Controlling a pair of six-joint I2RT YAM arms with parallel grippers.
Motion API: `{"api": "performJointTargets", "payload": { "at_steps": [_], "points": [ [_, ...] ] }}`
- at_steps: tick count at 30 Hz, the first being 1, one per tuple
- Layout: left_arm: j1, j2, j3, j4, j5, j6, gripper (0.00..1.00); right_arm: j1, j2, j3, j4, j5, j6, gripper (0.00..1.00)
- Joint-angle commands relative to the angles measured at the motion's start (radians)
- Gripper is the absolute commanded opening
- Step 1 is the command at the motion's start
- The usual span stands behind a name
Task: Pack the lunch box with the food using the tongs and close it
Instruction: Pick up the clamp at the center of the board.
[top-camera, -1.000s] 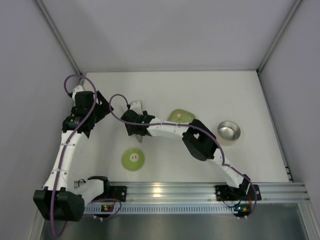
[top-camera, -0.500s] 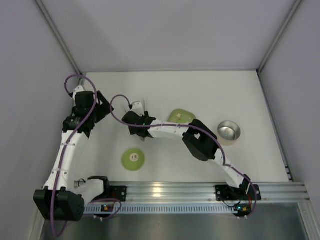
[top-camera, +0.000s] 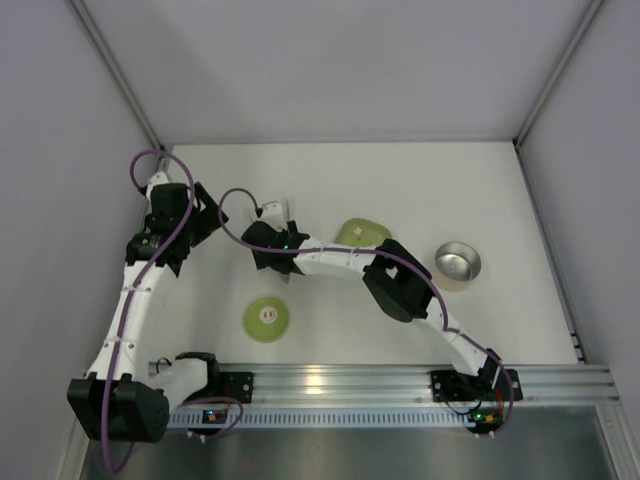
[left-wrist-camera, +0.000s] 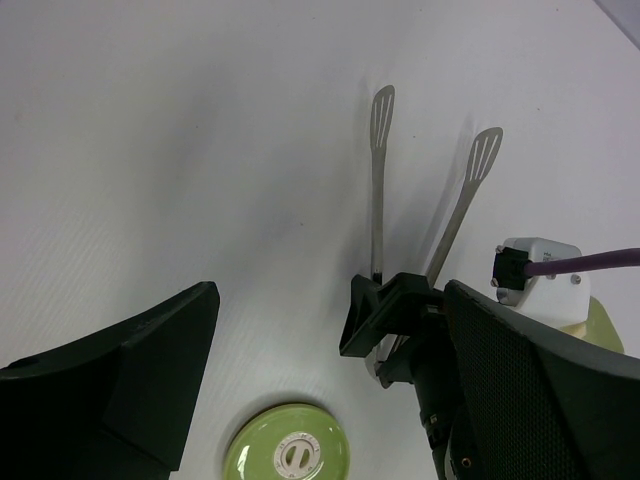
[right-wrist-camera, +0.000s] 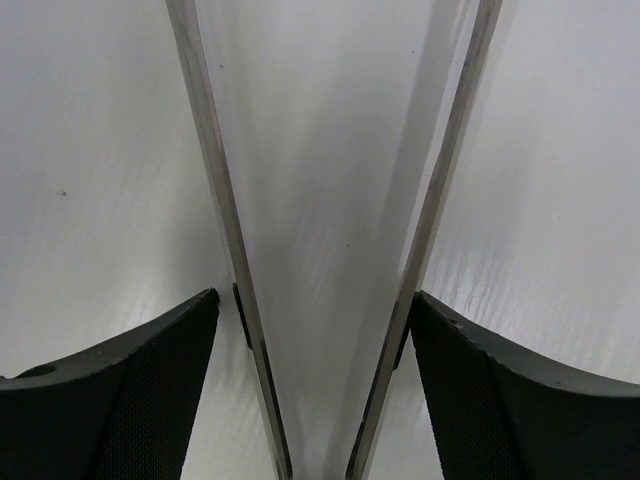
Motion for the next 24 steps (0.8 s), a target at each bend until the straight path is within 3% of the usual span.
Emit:
{"api": "performJointTargets", "payload": {
  "at_steps": [1, 8, 15, 24],
  "points": [
    [0.007, -0.023, -0.006, 0.047, 0.009, 0.007, 0.99, -0.004, 0.052, 0.037, -0.045, -0.016, -0.008, 0.76],
    [0.007, -0.023, -0.012, 0.050, 0.009, 0.008, 0.99, -0.024, 0.057, 0.034, -0.041, -0.019, -0.015, 0.70],
    [0.007, -0.026, -0.014, 0.052, 0.011, 0.010, 0.99, -0.025, 0.038, -0.027, -0.019, -0.008, -0.012, 0.48],
    [0.007, -0.029, -0.023, 0.052, 0.012, 0.011, 0.99, -0.024, -0.126, -0.130, -0.023, 0.029, -0.020, 0.45]
  ]
}}
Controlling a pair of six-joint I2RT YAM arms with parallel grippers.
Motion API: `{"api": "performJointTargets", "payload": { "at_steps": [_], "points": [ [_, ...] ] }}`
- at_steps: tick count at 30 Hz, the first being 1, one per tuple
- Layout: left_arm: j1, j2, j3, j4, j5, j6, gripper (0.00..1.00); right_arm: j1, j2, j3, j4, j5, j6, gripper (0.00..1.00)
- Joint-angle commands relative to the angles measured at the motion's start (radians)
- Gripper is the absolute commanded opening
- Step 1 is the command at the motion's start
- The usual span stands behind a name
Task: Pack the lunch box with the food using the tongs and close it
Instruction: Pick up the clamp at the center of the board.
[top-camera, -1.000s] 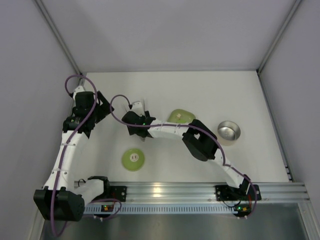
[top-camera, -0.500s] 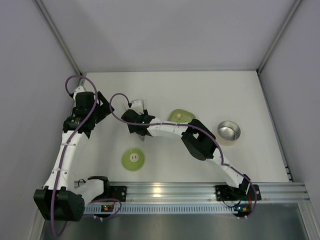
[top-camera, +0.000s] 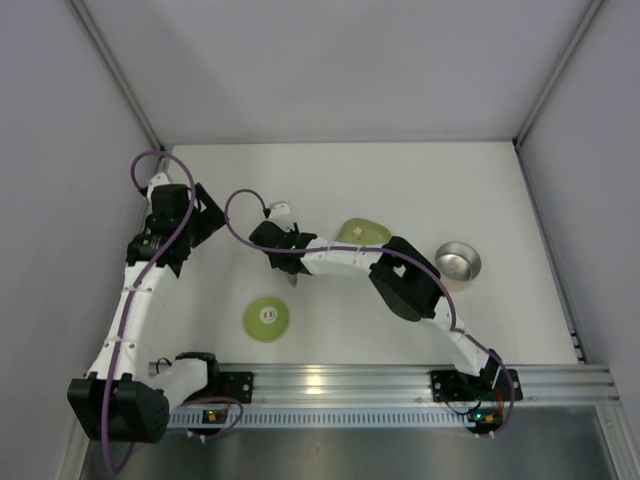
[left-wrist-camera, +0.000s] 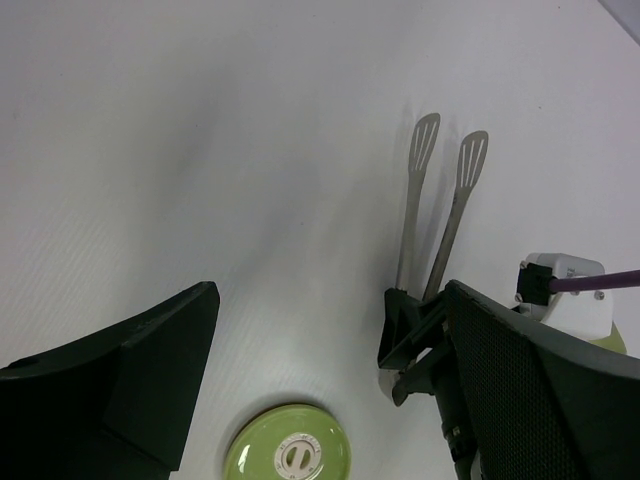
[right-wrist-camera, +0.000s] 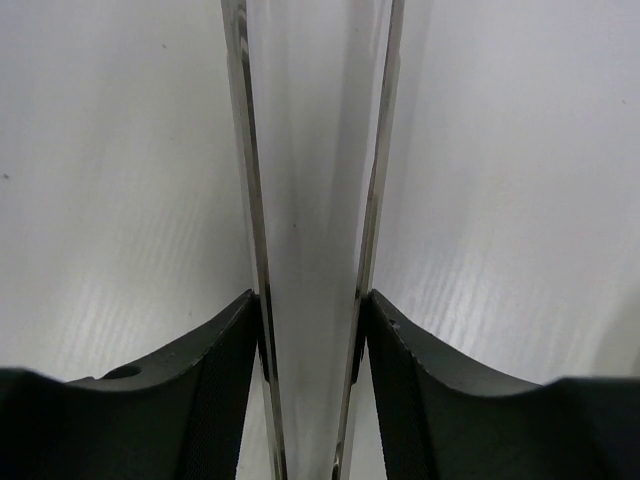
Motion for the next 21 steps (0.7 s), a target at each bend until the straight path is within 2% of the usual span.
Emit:
{"api": "performJointTargets", "payload": {
  "at_steps": [1, 10, 21],
  "points": [
    [0.006, -0.029, -0.017, 0.045, 0.010, 0.013, 0.99, -0.007, -0.106, -0.043, -0.062, 0.027, -0.018, 0.45],
    [0.006, -0.035, -0.029, 0.036, 0.012, 0.029, 0.99, -0.008, -0.275, -0.110, -0.079, 0.035, -0.038, 0.46],
    [0.006, -0.060, -0.069, 0.021, 0.012, 0.060, 0.99, -0.017, -0.398, -0.168, -0.099, 0.015, -0.054, 0.47]
  ]
}}
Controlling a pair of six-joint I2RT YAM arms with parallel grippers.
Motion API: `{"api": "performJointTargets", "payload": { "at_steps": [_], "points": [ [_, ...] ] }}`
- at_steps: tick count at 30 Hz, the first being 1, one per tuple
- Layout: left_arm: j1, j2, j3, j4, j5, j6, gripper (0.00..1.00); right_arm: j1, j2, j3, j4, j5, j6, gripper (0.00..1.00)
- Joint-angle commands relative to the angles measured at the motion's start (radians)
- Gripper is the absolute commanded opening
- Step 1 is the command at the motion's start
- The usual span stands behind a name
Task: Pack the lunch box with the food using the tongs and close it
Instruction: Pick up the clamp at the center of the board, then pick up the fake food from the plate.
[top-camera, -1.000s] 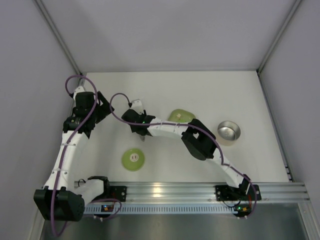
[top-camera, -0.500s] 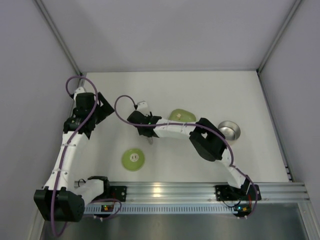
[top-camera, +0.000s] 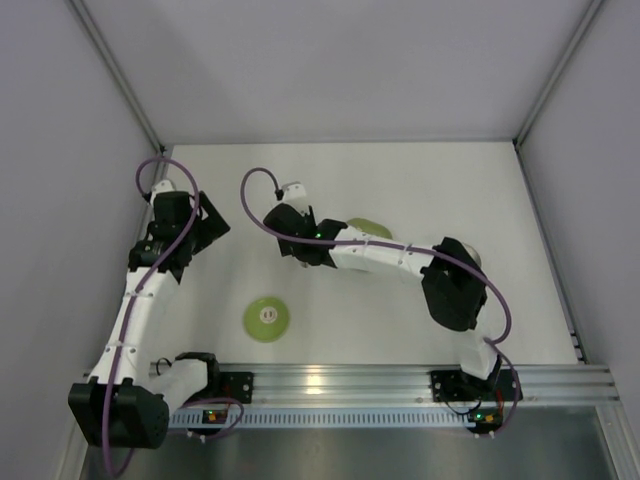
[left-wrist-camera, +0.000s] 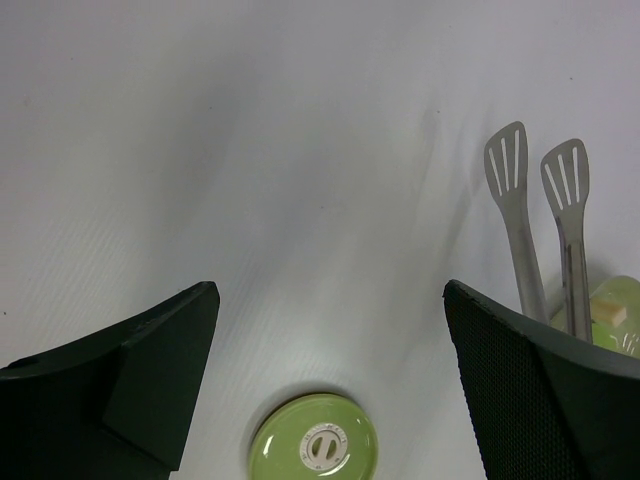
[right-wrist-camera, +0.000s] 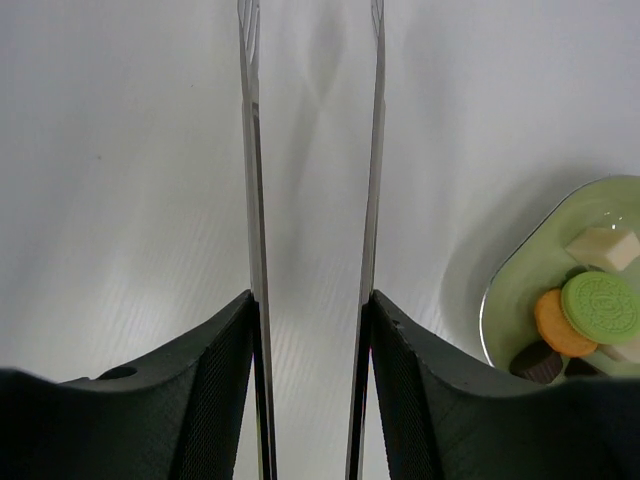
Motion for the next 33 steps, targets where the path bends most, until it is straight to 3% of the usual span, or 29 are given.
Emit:
{"api": "performJointTargets", "payload": {
  "at_steps": [1, 14, 21, 33],
  "points": [
    [0.006, -0.031, -0.011, 0.017, 0.012, 0.030, 0.99, -0.017, -0.080, -0.017, -0.022, 0.013, -0.019, 0.47],
    [-0.003, -0.042, -0.039, 0.039, 0.093, 0.071, 0.99, -0.059, -0.402, -0.184, -0.117, 0.025, -0.030, 0.46],
    [-0.054, -0.039, -0.034, 0.045, 0.084, 0.103, 0.99, -0.068, -0.594, -0.262, -0.266, 0.074, 0.001, 0.50],
    [-0.094, -0.020, -0.031, 0.049, 0.096, 0.111, 0.99, -0.099, -0.738, -0.437, -0.335, 0.056, 0.079, 0.50]
  ]
}}
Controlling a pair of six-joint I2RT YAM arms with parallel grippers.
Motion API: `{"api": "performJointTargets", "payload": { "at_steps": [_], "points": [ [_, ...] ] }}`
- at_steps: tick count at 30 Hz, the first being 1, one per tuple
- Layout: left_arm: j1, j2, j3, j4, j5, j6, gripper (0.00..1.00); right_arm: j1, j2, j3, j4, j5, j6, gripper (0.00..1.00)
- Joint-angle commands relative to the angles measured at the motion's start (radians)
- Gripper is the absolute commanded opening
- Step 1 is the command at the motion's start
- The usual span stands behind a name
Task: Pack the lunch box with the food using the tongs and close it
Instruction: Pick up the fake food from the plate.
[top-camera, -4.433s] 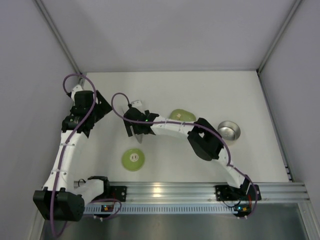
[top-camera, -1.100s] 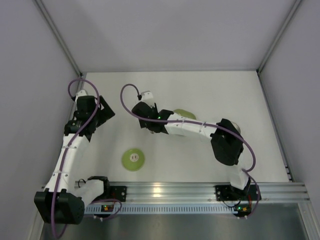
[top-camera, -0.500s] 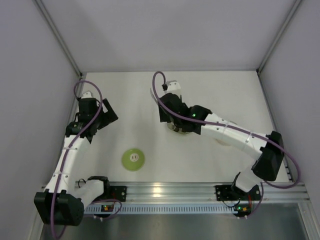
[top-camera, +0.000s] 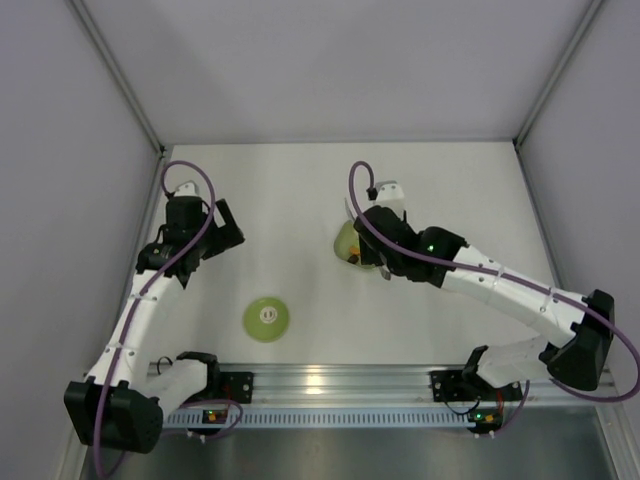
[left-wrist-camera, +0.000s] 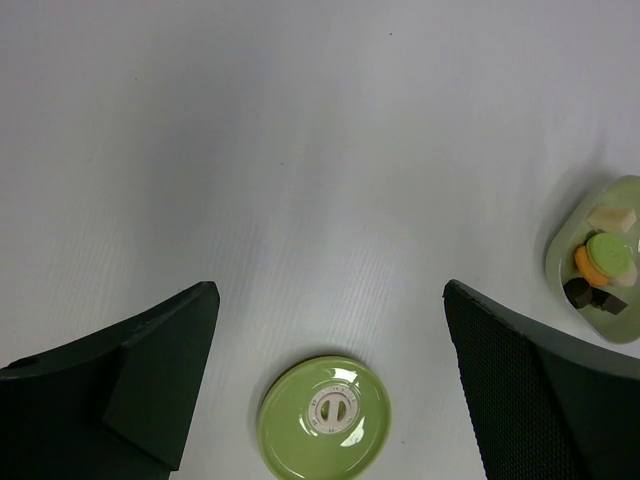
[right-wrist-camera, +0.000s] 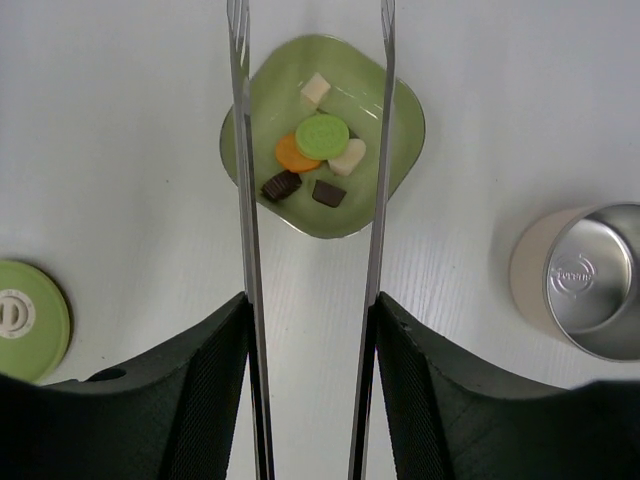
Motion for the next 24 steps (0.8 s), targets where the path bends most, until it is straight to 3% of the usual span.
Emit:
{"api": "performJointTargets", "payload": {
  "at_steps": [1, 15, 24],
  "points": [
    [-0.007, -0.005, 0.006, 0.047, 0.017, 0.014, 0.99, -0.023, -0.030, -0.026, -0.012, 0.000, 0.025, 0.51],
    [-0.014, 0.000, 0.000, 0.049, 0.023, 0.019, 0.99, -0.058, 0.060, -0.083, 0.069, -0.058, 0.004, 0.53],
    [-0.014, 0.007, 0.000, 0.051, 0.026, 0.019, 0.99, -0.081, 0.103, -0.120, 0.138, -0.097, -0.005, 0.50]
  ]
}}
